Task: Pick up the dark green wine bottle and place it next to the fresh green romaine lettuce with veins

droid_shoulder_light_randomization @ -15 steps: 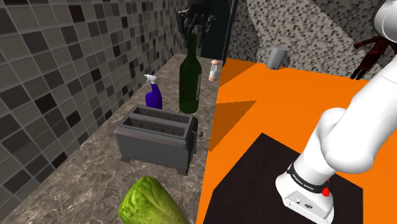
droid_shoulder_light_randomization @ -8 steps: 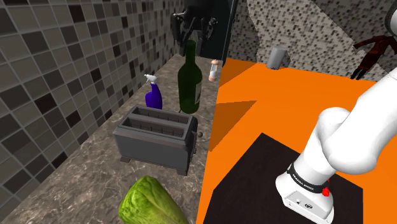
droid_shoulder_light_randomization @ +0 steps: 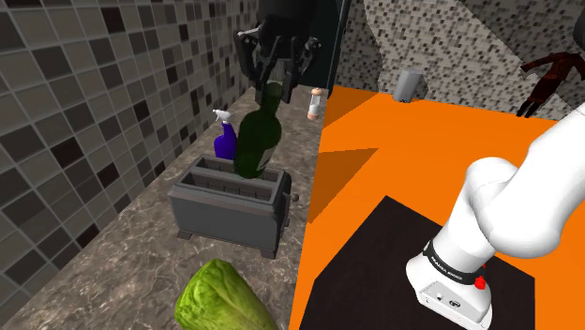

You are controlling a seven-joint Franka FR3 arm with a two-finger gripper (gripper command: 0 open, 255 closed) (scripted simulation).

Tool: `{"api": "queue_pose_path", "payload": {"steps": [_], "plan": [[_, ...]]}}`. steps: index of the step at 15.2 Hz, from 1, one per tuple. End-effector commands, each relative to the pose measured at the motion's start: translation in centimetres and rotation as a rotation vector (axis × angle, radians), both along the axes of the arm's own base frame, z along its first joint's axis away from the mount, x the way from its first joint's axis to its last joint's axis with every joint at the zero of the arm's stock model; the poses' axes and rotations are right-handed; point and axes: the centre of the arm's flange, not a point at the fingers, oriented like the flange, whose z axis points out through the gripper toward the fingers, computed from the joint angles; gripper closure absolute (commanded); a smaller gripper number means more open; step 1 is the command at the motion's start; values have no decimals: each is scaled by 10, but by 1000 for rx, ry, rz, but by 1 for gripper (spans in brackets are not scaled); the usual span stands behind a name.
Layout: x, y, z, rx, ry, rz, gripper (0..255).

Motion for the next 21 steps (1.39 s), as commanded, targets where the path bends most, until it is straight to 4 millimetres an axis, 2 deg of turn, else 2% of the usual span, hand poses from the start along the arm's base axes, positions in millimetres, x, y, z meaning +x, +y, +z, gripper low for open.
{"api": "queue_pose_path", "payload": {"steps": [1,21], "plan": [[-16,23,1,2,0,0,255],[-176,233,1,2,0,0,255]]}}
